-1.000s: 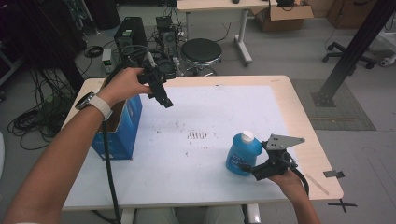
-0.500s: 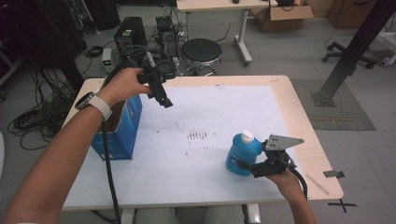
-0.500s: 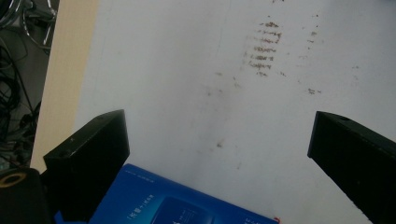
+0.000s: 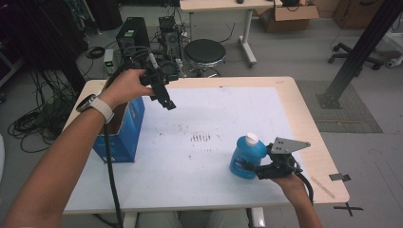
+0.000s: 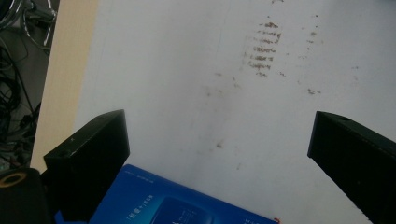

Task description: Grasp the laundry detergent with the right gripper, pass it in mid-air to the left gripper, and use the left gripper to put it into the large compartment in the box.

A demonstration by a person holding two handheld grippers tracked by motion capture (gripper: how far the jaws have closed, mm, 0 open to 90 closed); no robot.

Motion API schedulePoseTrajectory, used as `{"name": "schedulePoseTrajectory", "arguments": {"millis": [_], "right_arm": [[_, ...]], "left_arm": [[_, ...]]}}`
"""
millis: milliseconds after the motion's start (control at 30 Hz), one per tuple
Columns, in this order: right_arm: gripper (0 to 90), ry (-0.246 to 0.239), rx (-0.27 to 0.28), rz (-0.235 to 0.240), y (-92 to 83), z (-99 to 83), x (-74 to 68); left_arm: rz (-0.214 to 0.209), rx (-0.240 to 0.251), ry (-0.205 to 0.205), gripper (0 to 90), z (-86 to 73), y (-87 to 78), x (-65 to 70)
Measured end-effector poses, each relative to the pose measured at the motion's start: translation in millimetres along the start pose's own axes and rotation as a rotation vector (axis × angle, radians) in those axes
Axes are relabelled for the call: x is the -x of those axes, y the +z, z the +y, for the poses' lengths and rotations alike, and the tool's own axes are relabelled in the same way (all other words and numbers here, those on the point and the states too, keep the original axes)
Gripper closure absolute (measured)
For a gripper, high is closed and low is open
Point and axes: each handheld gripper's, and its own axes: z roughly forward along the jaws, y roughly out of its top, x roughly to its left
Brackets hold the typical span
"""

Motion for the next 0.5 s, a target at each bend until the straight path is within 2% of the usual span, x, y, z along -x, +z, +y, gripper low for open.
{"name": "schedulePoseTrajectory", "arguments": {"millis": [500], "right_arm": [[36.7, -0.003, 0.008, 0.004, 0.8, 0.7, 0.7]], "left_arm": [[0.001, -0.003, 0.0, 6.1, -0.3, -0.5, 0.5]]}}
